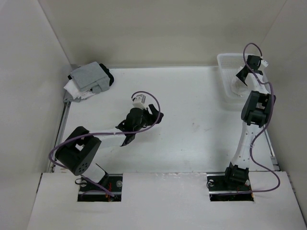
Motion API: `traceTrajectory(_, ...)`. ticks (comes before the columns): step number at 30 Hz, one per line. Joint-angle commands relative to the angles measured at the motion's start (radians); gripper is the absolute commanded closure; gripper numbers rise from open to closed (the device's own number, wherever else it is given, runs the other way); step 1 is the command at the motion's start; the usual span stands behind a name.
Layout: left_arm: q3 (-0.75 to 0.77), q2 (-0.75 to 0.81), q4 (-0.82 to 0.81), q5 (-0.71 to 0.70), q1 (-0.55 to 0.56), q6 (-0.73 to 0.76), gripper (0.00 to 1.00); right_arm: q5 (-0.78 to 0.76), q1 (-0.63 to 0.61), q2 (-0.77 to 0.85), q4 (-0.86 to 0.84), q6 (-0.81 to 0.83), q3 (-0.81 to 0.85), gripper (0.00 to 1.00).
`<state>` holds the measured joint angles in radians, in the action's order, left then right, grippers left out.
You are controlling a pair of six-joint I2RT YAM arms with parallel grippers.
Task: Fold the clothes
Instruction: Grab the tank top from the pile
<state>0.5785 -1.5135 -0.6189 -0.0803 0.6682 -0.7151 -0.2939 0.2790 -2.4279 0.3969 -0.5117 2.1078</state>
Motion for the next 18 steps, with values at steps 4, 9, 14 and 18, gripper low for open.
traceTrajectory(4, -0.035, 0.084, -0.068, 0.025, -0.057, -0.029, 0.36, 0.070, 0.030, -0.092, 0.169, -0.044, 0.181, 0.46)
traceTrajectory(9, -0.063, 0.136, -0.062, 0.027, -0.089, -0.035, 0.35, 0.096, 0.033, -0.102, 0.215, -0.018, 0.198, 0.53)
traceTrajectory(14, -0.095, 0.168, -0.058, 0.030, -0.147, -0.052, 0.35, 0.090, 0.009, -0.118, 0.263, 0.025, 0.233, 0.72)
traceTrajectory(18, -0.092, 0.148, -0.062, 0.045, -0.164, -0.064, 0.35, 0.096, 0.009, -0.102, 0.254, 0.016, 0.206, 0.94)
